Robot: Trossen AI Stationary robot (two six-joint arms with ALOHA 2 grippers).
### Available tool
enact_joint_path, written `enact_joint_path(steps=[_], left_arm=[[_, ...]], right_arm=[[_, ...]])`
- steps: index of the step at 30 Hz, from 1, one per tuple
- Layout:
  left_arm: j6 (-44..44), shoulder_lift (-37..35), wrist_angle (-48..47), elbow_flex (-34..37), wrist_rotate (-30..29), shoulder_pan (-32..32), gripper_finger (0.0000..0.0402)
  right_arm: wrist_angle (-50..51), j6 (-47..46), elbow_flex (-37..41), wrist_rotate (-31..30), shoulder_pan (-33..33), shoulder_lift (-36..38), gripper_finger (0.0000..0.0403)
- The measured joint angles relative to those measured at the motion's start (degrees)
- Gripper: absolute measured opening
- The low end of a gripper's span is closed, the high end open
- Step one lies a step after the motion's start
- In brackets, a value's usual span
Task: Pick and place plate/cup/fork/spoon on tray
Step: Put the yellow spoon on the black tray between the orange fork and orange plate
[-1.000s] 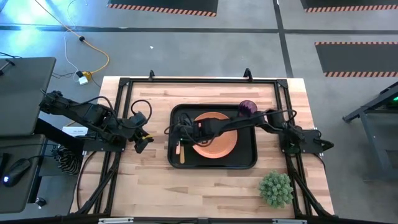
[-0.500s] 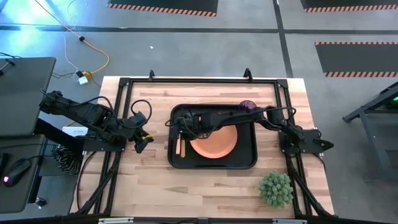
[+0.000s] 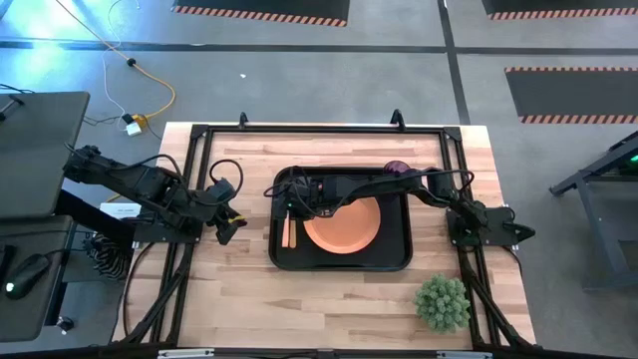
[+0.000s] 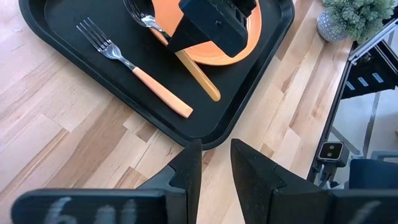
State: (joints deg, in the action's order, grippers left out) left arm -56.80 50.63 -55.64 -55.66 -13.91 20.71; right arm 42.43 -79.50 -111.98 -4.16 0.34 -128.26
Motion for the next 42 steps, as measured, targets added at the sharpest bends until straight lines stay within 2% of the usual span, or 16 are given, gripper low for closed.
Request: enact_joint_path(steps=[14,42], left_arm=[[-0.02,-0.02,-0.12,-0.02,0.00,0.01,0.0076],[1.46,0.00,-0.24,-0.02,-0.22,0.01,0.0076]], right_arm=[[-0.96,-1.64,0.09,4.34,0.02,-4.87,0.0019],[-0.68,-2.99,0.09,8.78,-1.75,-7.09,0.0019]])
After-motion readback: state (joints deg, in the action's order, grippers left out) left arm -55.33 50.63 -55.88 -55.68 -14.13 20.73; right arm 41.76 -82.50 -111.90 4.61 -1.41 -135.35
